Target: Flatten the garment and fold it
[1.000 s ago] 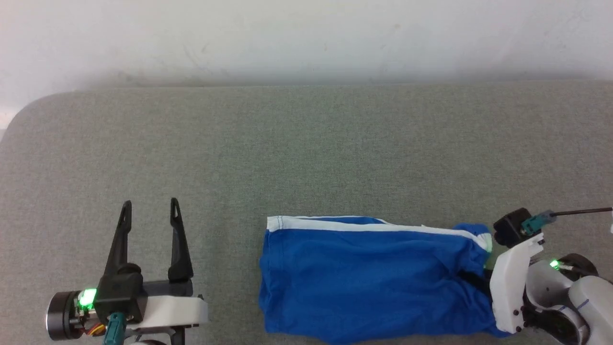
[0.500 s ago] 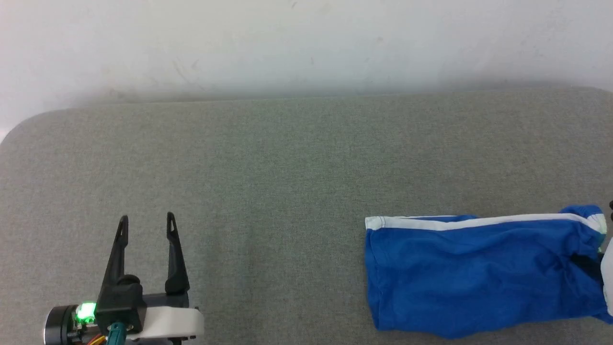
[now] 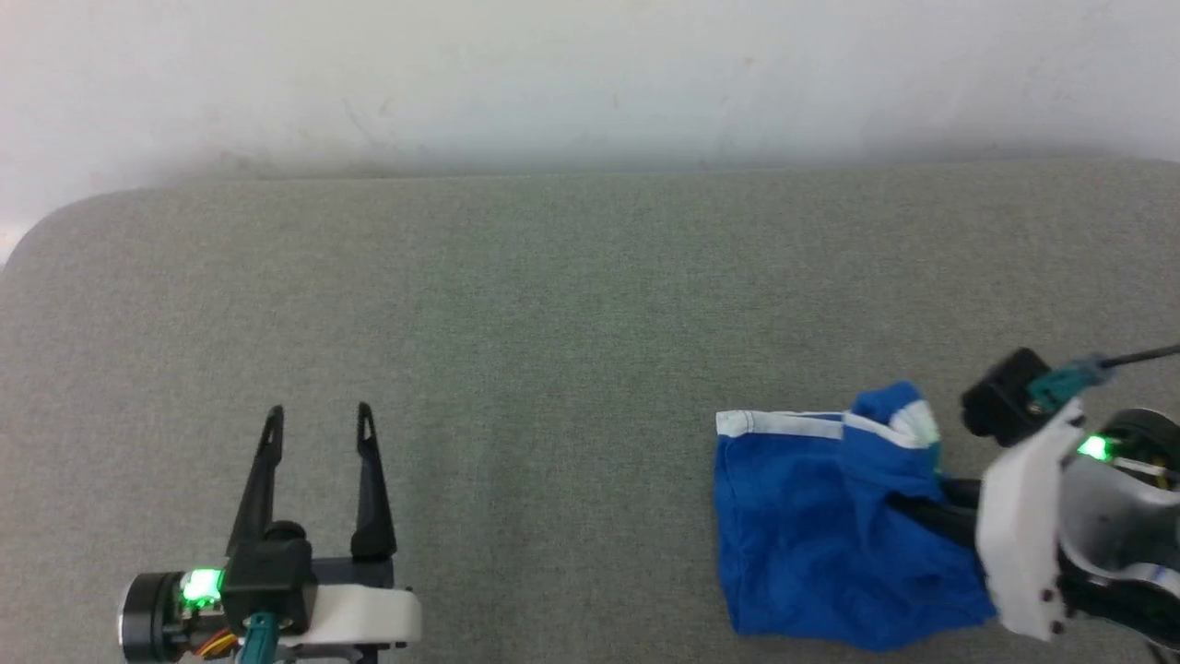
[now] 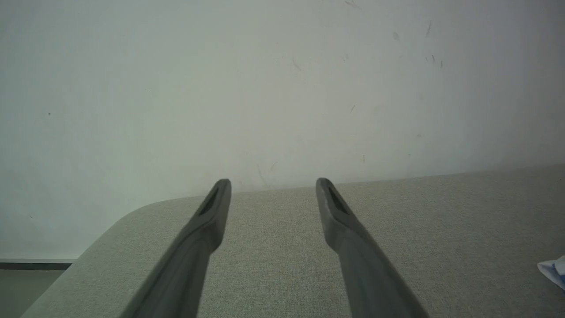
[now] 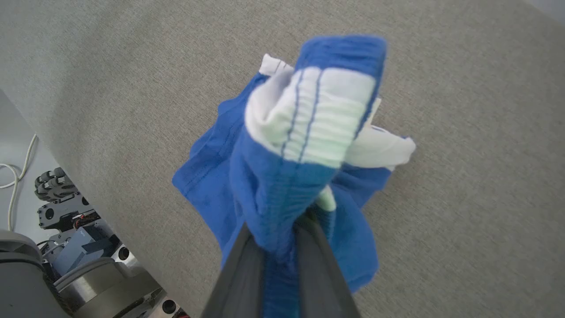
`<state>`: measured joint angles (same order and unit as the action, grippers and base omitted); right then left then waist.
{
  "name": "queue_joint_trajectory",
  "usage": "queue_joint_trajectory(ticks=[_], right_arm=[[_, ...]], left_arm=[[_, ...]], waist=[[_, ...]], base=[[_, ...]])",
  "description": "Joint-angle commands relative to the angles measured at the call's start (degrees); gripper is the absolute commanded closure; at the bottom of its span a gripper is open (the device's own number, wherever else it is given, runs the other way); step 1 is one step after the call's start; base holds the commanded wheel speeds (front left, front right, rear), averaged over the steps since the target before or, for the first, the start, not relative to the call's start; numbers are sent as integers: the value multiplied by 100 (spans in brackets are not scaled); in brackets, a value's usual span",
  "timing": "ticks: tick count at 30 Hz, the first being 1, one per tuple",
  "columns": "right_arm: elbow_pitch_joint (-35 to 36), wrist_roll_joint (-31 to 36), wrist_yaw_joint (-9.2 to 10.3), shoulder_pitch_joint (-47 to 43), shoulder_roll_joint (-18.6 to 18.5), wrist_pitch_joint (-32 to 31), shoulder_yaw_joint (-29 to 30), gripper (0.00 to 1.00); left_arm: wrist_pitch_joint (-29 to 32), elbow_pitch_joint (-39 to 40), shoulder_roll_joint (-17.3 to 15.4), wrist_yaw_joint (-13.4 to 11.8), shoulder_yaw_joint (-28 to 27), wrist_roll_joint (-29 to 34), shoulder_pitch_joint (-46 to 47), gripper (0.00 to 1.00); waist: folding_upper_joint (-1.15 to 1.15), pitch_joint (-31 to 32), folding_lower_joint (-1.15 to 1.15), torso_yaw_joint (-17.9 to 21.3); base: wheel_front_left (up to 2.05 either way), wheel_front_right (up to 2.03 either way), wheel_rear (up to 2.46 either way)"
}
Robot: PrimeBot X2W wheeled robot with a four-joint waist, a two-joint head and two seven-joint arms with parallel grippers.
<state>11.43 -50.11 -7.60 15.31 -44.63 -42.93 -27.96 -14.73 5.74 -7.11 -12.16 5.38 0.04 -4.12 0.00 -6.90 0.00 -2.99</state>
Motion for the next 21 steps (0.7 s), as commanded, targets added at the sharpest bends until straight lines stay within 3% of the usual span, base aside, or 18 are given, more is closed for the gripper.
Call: queue_joint_trajectory(ticks=[1,8,13,14,15,21], right_arm=[[-124,108,11,236,240,-42,-186,100],[-1638,567,11,867,1131,254,-1015,100],[-2529,692,11,990,1299,538,-1647,100],[-2581,656,11,1021,1299,640,-1715,59],[-2575,660,11,1074,1261,758,-1797,0],[-2045,672,11,1282,842,1508,-1799,0]], left_arm=[[-27,-37,48,-15,53,17,144,0],[-27,-74,138,-32,201,-34,348,0],[-27,-119,151,-52,185,-52,350,0],[-27,-130,146,-61,167,-56,331,0],[-27,-137,138,-72,138,-64,305,0],[-27,-195,95,-82,24,-94,177,0]], waist=[[0,-108,0,-106],[0,-302,0,-326],[0,-300,0,-348],[0,-276,0,-323],[0,-245,0,-285],[0,-9,0,-55]], base=[[0,0,0],[0,0,0],[0,0,0],[0,0,0],[0,0,0],[0,0,0]])
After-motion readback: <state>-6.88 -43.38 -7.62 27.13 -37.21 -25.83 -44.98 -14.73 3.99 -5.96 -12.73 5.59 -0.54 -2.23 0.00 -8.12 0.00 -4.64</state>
